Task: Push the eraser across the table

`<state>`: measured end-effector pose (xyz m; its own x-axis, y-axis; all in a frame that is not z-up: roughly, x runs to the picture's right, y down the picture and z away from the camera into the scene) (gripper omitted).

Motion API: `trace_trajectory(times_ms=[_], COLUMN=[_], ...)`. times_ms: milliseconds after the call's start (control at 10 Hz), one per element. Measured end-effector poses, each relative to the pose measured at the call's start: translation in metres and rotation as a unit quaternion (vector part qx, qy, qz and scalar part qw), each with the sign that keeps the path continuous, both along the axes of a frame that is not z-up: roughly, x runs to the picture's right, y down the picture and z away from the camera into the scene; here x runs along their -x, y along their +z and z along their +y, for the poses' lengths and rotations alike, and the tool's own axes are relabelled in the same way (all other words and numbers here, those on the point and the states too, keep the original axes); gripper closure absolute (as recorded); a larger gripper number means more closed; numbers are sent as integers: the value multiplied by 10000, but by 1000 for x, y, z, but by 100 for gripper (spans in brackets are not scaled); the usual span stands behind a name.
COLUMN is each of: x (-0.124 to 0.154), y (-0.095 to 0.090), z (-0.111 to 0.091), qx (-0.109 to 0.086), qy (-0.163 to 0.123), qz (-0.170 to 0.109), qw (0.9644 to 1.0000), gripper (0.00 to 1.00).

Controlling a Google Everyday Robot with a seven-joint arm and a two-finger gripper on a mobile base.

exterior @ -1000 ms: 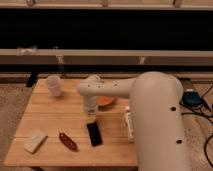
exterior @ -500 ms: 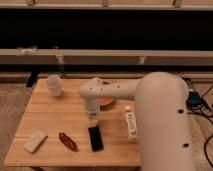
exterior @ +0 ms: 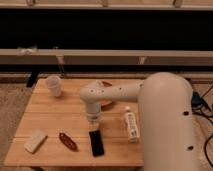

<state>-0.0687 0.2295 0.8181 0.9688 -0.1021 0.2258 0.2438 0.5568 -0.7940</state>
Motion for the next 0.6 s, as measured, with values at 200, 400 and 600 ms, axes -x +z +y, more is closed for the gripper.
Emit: trace_trajectory(times_ms=[200,400,600], x=[-2,-1,-1], y=[-5,-9,-17], z=[3,1,-9], qx=[11,-121,-488], qy=[-4,82,272], qz=[-21,-120,-292], qw=[10000,9998,9980], gripper=[100,98,82])
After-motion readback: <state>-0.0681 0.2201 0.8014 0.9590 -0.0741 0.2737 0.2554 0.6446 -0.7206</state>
